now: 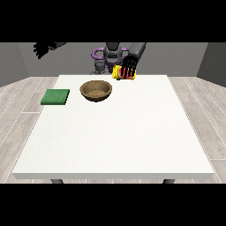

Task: Pick the cup and pour the ball into the bowl, then pick the bowl and place it on the pad

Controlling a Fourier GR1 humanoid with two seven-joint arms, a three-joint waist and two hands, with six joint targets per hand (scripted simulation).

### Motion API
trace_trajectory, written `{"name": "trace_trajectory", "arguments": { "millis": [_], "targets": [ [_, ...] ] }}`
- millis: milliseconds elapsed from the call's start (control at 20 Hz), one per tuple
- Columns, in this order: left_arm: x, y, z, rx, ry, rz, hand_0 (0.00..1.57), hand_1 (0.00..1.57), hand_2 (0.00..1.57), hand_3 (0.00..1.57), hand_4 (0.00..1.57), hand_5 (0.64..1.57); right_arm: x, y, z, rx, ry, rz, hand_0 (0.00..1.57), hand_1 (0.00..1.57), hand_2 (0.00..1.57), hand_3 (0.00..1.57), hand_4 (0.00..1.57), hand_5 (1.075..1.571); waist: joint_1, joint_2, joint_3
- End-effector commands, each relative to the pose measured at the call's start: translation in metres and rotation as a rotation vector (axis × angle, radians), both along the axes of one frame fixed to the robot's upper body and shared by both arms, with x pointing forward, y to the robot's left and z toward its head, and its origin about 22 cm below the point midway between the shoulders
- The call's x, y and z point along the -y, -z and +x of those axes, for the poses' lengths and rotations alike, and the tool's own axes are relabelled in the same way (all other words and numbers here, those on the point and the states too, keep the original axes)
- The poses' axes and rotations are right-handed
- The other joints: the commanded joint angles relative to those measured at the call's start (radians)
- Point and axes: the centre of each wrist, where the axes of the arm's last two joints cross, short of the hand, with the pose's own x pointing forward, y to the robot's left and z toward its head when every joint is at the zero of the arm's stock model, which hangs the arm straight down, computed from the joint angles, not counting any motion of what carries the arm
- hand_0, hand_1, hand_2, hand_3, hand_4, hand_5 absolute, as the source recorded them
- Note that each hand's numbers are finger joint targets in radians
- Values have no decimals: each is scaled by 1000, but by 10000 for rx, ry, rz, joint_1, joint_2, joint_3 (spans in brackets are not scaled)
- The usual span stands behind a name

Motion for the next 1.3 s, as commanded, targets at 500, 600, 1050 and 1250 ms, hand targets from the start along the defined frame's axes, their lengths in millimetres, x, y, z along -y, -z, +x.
{"name": "trace_trajectory", "arguments": {
  "millis": [500,600,1050,1250],
  "targets": [
    [88,-38,-10,-29,-593,3885,415,415,1508,1286,702,1565,-39,0,37,-108,-951,452,0,0,0,0,669,1561,-768,-60,-23],
    [91,-38,-13,-74,-97,4441,206,206,1187,1372,682,1567,-14,7,18,-190,-686,334,0,0,0,0,661,1561,-647,-73,-21],
    [96,-62,-23,588,64,3113,0,0,1187,1430,754,1563,-39,17,34,-415,-304,617,0,0,0,0,711,1570,83,367,-31],
    [63,-51,-32,190,519,133,380,380,1571,1259,1212,1567,-43,24,28,-354,247,484,0,0,0,0,711,1570,773,366,-48]
  ]
}}
